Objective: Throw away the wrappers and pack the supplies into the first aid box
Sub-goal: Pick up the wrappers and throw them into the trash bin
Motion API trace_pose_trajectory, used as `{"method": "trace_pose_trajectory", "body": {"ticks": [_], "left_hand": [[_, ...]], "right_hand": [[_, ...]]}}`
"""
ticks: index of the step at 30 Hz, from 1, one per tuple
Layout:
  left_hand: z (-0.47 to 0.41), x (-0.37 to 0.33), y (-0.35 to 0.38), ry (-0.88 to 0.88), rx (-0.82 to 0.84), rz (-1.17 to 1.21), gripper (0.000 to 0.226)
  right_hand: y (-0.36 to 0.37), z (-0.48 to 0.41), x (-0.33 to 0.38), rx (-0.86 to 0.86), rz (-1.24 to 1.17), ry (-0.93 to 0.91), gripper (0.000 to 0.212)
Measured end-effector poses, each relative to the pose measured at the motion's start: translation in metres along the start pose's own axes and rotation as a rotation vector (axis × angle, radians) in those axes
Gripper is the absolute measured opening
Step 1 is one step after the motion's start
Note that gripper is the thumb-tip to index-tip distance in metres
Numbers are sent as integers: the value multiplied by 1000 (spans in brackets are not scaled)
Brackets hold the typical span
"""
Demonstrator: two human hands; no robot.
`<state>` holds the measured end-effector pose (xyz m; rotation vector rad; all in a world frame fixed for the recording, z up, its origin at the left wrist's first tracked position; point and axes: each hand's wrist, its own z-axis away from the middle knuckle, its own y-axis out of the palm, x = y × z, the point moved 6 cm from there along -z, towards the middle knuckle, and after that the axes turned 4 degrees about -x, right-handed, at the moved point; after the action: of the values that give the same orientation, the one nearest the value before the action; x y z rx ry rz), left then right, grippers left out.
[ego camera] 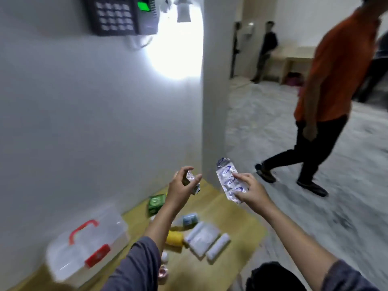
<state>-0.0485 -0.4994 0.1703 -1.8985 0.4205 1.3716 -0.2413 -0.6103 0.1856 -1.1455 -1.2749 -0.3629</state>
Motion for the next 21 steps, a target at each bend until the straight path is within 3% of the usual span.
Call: {"method": "trace_pose_trajectory", "body": {"ticks": [8,15,21], "left_hand": [[15,-10,210,0,403,-25,69],[66,10,371,-33,697,-111,60],[117,85,473,-128,864,-164,63]], "right_hand": [[-128,50,-142,-242,48,282,56],[-180,114,-285,-368,68,575,57],[-158,167,-405,-345,49,806,55]]}}
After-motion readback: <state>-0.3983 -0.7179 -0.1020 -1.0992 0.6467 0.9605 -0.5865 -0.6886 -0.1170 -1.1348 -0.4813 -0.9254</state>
